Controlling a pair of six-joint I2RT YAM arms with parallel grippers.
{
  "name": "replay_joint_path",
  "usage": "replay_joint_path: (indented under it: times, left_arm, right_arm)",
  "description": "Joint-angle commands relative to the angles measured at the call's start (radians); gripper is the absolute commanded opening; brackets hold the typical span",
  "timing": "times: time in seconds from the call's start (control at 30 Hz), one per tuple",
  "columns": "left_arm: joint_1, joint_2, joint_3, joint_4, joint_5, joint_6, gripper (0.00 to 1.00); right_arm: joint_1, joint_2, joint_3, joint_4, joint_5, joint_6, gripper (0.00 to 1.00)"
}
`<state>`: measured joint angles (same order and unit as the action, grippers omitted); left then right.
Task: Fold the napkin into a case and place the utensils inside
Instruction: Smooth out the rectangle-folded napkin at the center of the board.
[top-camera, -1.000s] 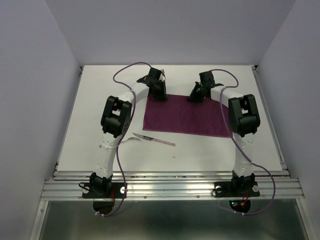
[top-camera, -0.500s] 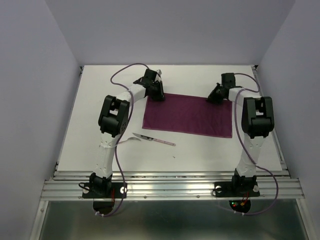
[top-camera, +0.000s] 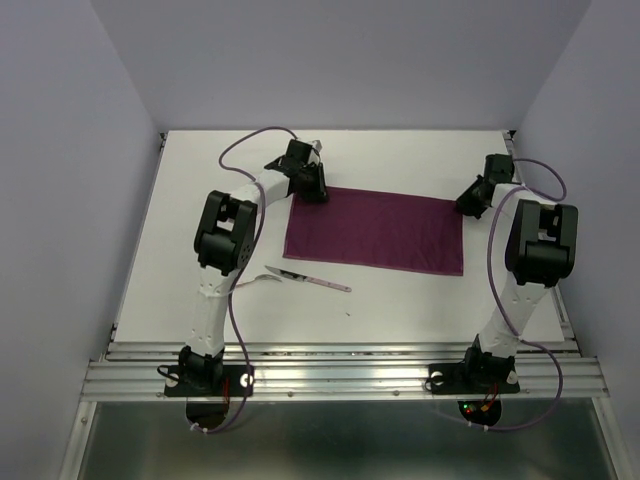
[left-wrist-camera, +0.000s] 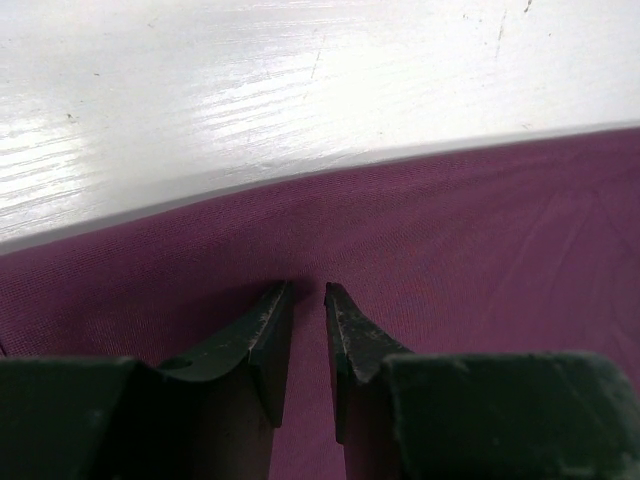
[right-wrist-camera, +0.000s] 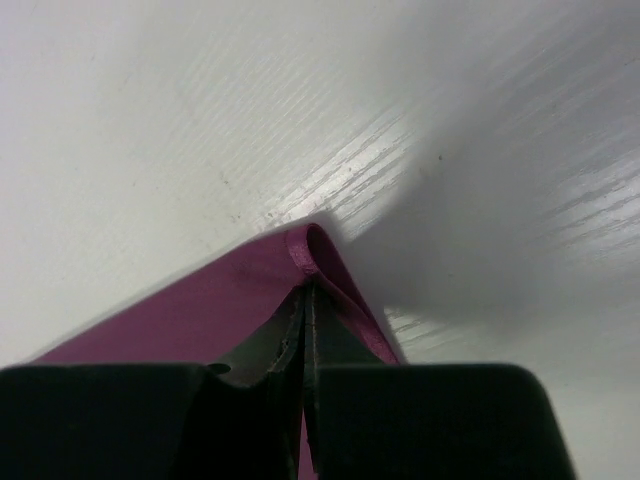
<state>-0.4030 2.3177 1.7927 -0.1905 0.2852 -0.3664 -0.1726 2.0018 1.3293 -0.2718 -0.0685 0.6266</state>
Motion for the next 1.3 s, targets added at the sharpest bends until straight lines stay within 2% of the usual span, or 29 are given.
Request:
replay_joint_path:
  times: [0.0, 0.4, 0.57, 0.93, 1.1, 1.13, 1.23, 1.27]
  left_arm:
    - [0.024, -0.038, -0.003, -0.122, -0.070, 0.046, 0.33]
    - [0.104, 0.000, 0.128, -0.161, -0.057, 0.029, 0.33]
    - [0.118, -0.021, 0.099, -0.119, -0.058, 0.014, 0.33]
    - [0.142, 0.083, 0.142, -0.147, -0.061, 0.000, 0.33]
    - [0.138, -0.015, 0.038, -0.118, -0.066, -0.016, 0.33]
    - [0.136, -0.074, 0.015, -0.109, -0.066, -0.020, 0.33]
    - [0.124, -0.176, -0.055, -0.101, -0.095, -0.013, 0.38]
    - [0.121, -0.201, -0.061, -0.110, -0.118, -0.009, 0.43]
  right_arm:
    - [-0.005, -0.026, 0.011, 0.000, 0.027, -0.030, 0.04]
    - [-0.005, -0.009, 0.002, 0.000, 0.030, -0.042, 0.04]
    - [-0.005, -0.008, 0.004, 0.000, 0.036, -0.048, 0.04]
    - [-0.005, -0.020, -0.009, 0.003, 0.035, -0.048, 0.04]
    - [-0.005, -0.058, 0.010, 0.000, -0.010, -0.065, 0.07]
    - [-0.005, -0.067, 0.016, -0.001, -0.017, -0.067, 0.08]
    - [-0.005, -0.122, 0.036, -0.013, -0.043, -0.070, 0.14]
    - [-0.005, -0.159, 0.038, -0.020, -0.051, -0.071, 0.22]
